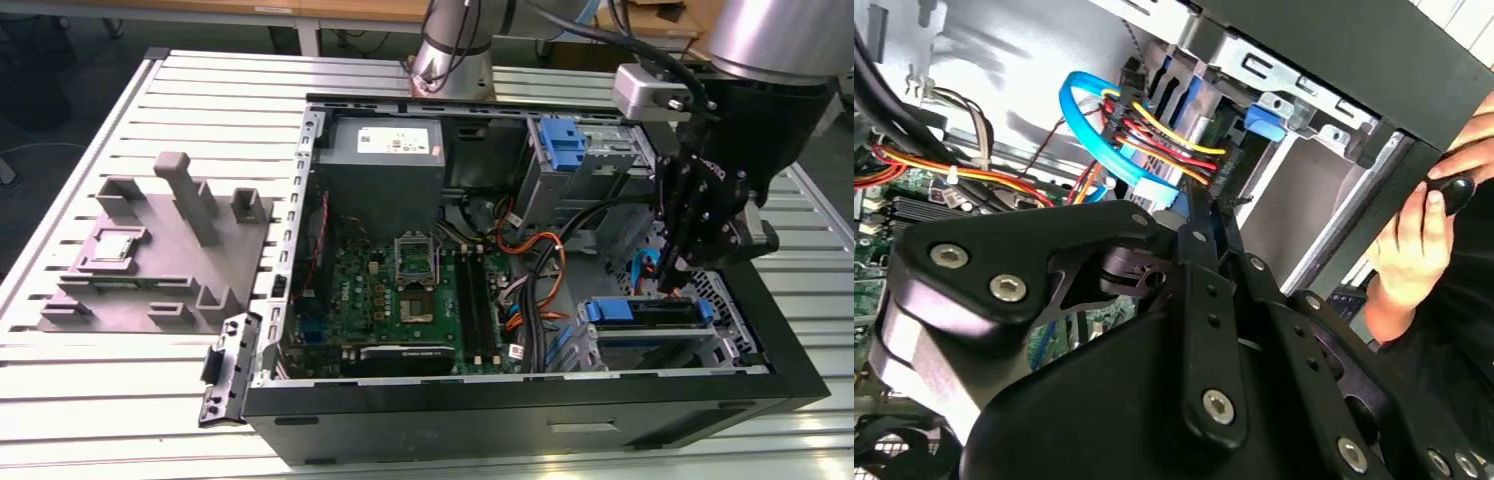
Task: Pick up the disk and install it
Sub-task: 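Insert the second disk wire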
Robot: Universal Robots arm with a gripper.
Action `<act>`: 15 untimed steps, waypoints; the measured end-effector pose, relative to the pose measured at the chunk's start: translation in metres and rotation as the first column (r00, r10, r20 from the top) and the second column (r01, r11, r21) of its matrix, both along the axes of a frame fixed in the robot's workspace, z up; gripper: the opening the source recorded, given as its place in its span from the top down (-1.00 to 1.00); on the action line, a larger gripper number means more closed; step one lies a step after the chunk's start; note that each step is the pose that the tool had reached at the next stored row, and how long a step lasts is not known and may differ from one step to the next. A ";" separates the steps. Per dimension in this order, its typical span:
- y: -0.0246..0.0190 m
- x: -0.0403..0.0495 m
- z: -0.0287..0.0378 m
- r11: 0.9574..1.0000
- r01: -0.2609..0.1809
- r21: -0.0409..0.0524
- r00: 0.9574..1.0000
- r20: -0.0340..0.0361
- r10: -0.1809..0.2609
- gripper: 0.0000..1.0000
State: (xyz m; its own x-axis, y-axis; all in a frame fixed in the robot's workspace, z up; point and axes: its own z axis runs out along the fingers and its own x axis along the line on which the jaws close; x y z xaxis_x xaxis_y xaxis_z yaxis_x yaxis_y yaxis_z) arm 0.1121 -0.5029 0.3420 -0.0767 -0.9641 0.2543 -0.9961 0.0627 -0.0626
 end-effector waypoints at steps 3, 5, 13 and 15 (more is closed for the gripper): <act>0.0080 -0.0001 -0.0006 1.000 0.000 -0.016 1.000 0.000 0.000 0.68; 0.0079 -0.0001 -0.0007 1.000 0.000 -0.015 1.000 0.000 0.000 0.68; 0.0079 -0.0002 -0.0007 1.000 0.000 -0.006 1.000 0.000 0.000 0.68; 0.0079 -0.0002 -0.0007 1.000 0.000 -0.006 1.000 0.000 0.000 0.68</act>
